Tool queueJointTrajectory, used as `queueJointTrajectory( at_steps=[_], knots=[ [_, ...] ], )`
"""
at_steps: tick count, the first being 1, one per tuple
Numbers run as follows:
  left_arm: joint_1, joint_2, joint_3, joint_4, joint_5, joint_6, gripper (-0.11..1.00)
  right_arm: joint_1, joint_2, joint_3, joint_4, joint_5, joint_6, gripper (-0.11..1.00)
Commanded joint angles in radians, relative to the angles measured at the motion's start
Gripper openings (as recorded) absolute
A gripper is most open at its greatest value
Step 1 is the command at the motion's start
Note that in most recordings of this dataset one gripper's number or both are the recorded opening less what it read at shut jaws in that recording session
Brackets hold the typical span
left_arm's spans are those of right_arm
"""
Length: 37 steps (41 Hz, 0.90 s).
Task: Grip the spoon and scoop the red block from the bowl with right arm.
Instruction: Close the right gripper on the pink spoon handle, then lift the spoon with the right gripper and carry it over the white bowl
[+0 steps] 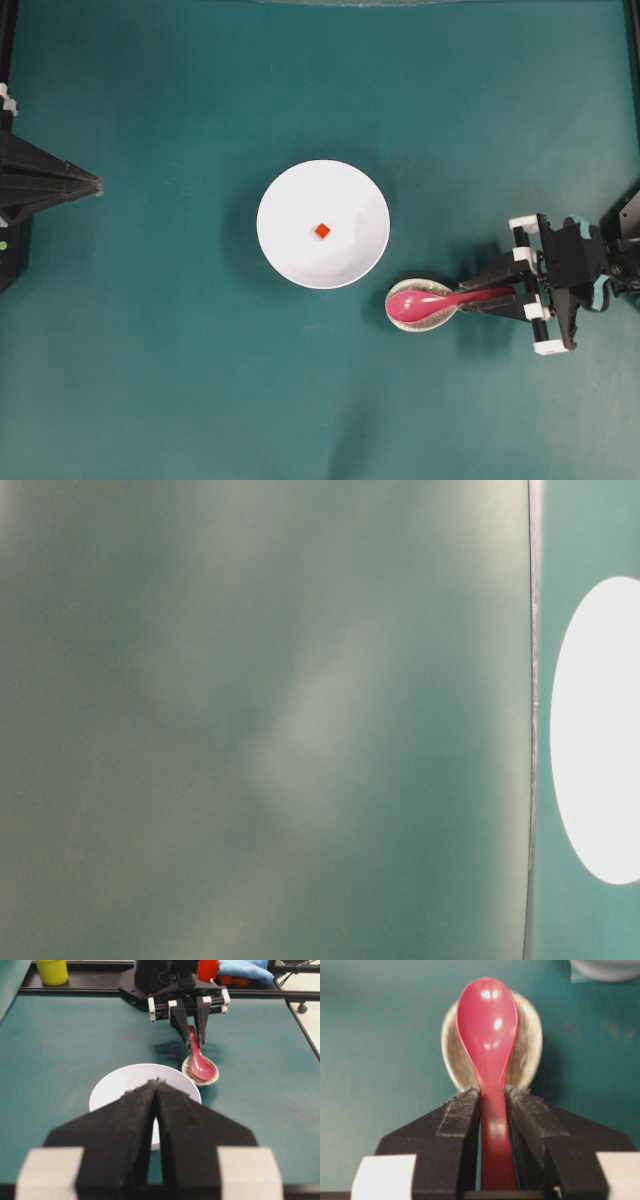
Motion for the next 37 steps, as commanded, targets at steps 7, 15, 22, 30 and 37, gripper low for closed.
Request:
queueJointTrajectory(
  at_steps=[7, 15, 22, 30, 37],
  knots=[
    [0.000, 0.011, -0.020, 0.003, -0.002, 0.002, 0.00, -0.009, -0.210, -0.037, 0.026, 0.238, -0.006, 0.25],
    [0.000, 0.011, -0.018, 0.002, 0.000, 0.002, 0.00, -0.043, -0.410, -0.078, 0.026, 0.497, -0.034, 0.25],
    [-0.002, 0.011, -0.018, 0.003, 0.000, 0.002, 0.00, -0.094, -0.563, -0.120, 0.025, 0.686, -0.060, 0.25],
    [-0.002, 0.011, -0.017, 0.003, 0.000, 0.003, 0.00, -0.192, -0.701, -0.189, 0.009, 0.919, -0.089, 0.25],
    [0.000, 0.011, -0.017, 0.003, 0.000, 0.003, 0.00, -0.272, -0.765, -0.244, -0.015, 1.052, -0.106, 0.25]
  ],
)
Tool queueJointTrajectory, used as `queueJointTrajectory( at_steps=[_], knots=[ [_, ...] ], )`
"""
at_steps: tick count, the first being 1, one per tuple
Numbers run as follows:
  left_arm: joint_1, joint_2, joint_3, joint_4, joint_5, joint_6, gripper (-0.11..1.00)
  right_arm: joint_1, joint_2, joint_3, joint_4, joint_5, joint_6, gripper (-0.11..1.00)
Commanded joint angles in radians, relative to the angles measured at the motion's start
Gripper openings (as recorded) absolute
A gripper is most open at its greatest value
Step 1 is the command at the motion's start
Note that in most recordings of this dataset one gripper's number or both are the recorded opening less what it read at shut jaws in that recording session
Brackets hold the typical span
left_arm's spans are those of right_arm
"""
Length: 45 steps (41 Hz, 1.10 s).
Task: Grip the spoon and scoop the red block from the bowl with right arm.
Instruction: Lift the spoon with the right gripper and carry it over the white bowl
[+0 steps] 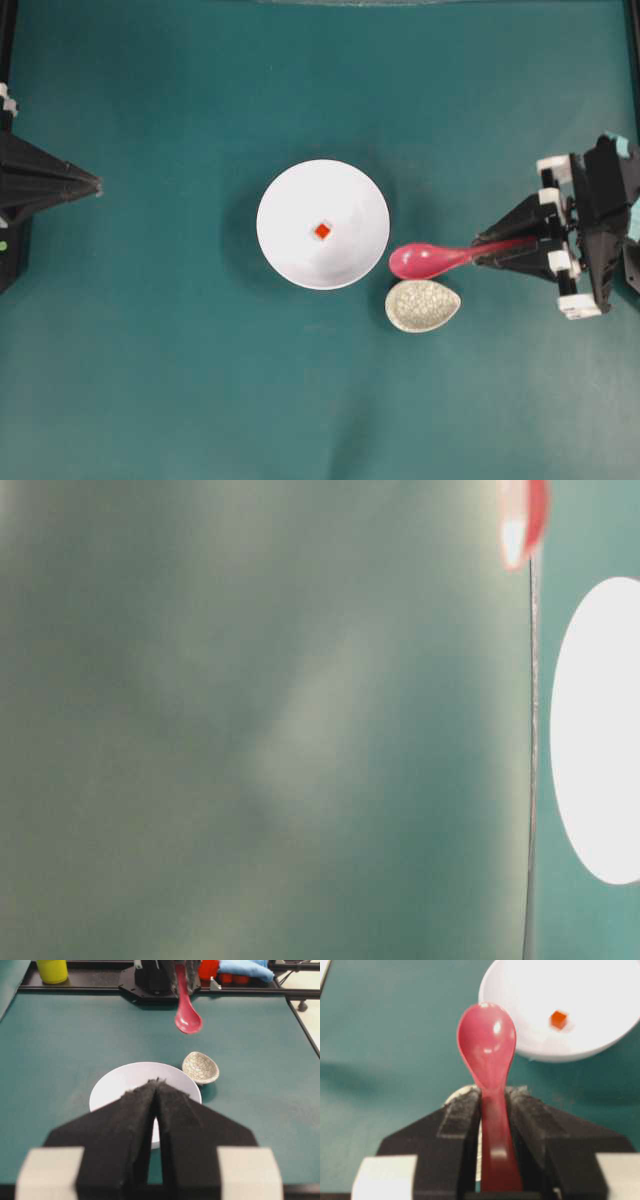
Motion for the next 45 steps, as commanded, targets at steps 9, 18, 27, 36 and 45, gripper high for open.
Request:
queueJointTrajectory(
  at_steps=[9, 18, 27, 36, 45],
  knots=[
    [0.000, 0.011, -0.017, 0.003, -0.005, 0.000, 0.00, -0.106, -0.038, -0.120, -0.049, 0.137, -0.008, 0.25],
    [0.000, 0.011, -0.017, 0.005, -0.006, 0.002, 0.00, -0.123, -0.012, -0.183, -0.089, 0.158, -0.006, 0.25],
    [-0.002, 0.011, -0.017, 0.005, -0.011, 0.002, 0.00, -0.130, 0.051, -0.239, -0.092, 0.160, -0.005, 0.25],
    [0.000, 0.009, -0.017, 0.005, -0.012, 0.002, 0.00, -0.129, 0.129, -0.295, -0.091, 0.179, 0.000, 0.25],
    [0.000, 0.011, -0.017, 0.005, -0.011, 0.002, 0.00, -0.140, 0.199, -0.337, -0.091, 0.227, 0.003, 0.25]
  ],
)
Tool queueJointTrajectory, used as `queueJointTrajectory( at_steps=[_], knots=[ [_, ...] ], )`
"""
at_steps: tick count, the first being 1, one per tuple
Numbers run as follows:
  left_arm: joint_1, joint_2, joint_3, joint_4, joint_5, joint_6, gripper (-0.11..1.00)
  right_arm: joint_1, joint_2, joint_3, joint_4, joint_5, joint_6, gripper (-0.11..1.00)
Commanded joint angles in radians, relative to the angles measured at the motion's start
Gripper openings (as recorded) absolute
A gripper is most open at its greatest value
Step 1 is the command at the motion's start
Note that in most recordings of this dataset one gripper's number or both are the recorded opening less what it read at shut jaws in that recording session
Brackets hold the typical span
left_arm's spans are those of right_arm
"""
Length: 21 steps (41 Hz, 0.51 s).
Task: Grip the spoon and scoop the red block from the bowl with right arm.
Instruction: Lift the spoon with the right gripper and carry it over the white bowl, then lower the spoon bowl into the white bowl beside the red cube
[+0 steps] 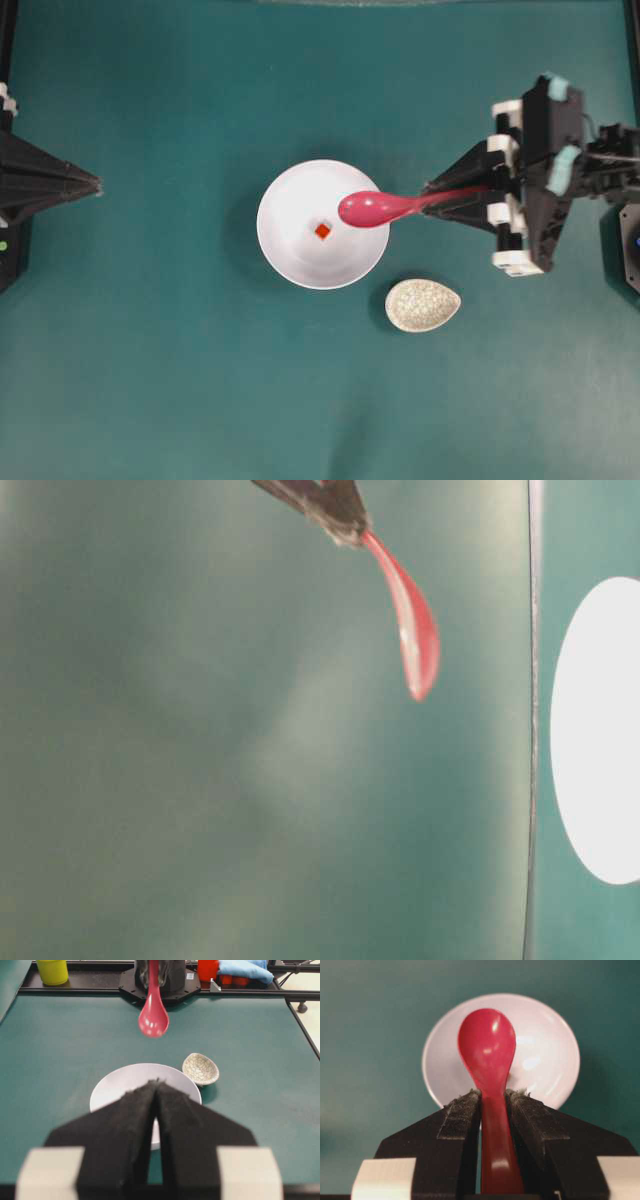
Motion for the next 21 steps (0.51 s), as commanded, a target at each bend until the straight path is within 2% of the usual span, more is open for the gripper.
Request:
queueJointTrajectory(
  at_steps=[1, 8, 15, 21],
  knots=[
    [0.000, 0.011, -0.017, 0.003, -0.006, 0.002, 0.00, -0.011, 0.021, -0.043, 0.000, 0.020, 0.003, 0.25],
    [0.000, 0.011, -0.017, 0.003, 0.000, 0.002, 0.00, -0.021, 0.069, -0.083, 0.012, 0.071, 0.028, 0.25],
    [-0.002, 0.011, -0.017, 0.003, 0.000, 0.002, 0.00, -0.034, 0.121, -0.126, 0.014, 0.153, 0.115, 0.25],
    [-0.002, 0.011, -0.017, 0.003, 0.000, 0.002, 0.00, -0.037, 0.173, -0.167, 0.009, 0.229, 0.158, 0.25]
  ],
)
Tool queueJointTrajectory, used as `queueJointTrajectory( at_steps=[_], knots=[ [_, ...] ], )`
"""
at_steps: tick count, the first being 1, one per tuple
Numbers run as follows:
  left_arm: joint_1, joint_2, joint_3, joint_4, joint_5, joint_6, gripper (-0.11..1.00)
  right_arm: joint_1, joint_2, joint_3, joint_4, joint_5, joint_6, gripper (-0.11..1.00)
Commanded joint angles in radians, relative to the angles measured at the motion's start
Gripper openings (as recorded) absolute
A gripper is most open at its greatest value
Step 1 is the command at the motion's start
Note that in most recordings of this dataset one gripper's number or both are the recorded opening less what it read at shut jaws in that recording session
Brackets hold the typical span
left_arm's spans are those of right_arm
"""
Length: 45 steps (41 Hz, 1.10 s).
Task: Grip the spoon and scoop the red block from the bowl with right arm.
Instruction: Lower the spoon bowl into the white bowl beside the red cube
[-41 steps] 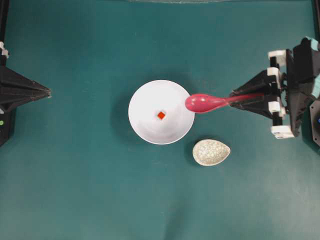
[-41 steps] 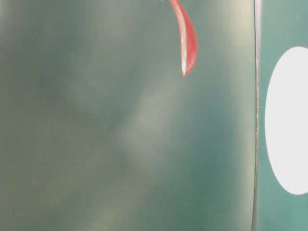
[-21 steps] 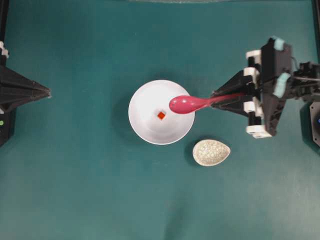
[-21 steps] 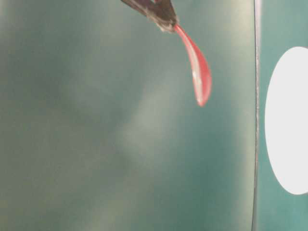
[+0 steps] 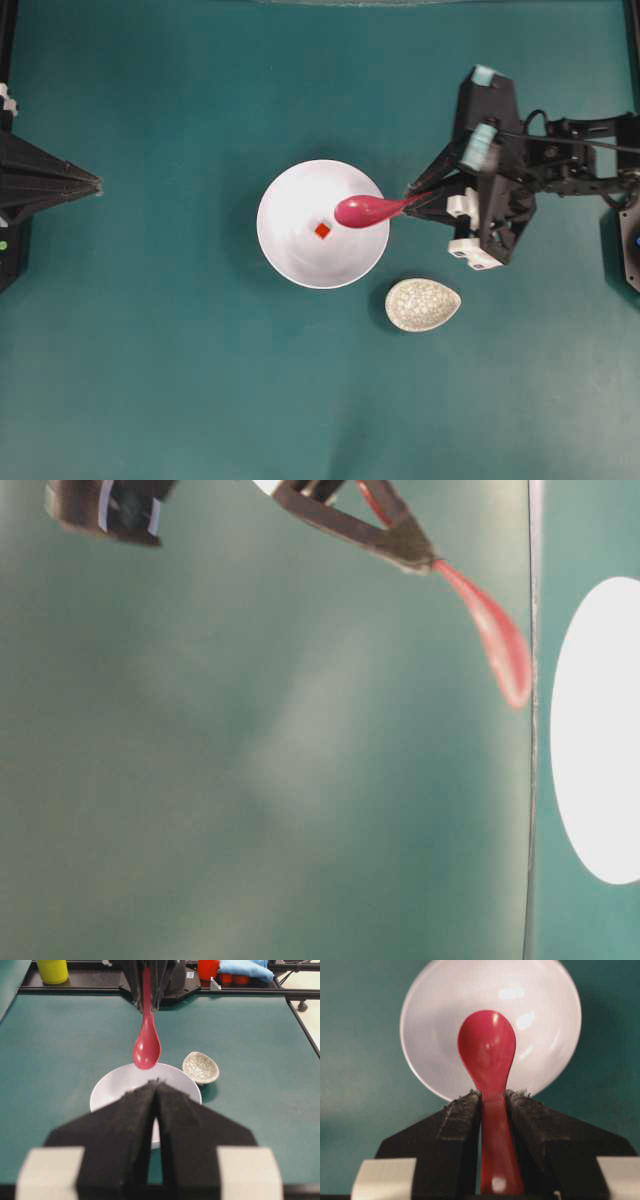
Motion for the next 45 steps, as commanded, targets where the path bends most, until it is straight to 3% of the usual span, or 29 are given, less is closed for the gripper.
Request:
queueJointTrajectory(
  at_steps=[1, 18, 25, 45],
  knots=[
    [0.000, 0.011, -0.017, 0.002, -0.005, 0.002, 0.00, -0.005, 0.026, -0.057, -0.002, 0.043, 0.014, 0.25],
    [-0.002, 0.011, -0.015, 0.002, -0.005, 0.002, 0.00, -0.005, 0.212, -0.207, -0.021, 0.178, 0.014, 0.25],
    [-0.002, 0.011, -0.014, 0.002, -0.005, 0.002, 0.00, -0.005, 0.242, -0.218, -0.021, 0.225, 0.015, 0.25],
    [-0.002, 0.011, -0.015, 0.003, -0.005, 0.003, 0.00, -0.005, 0.290, -0.218, -0.021, 0.204, 0.015, 0.25]
  ],
)
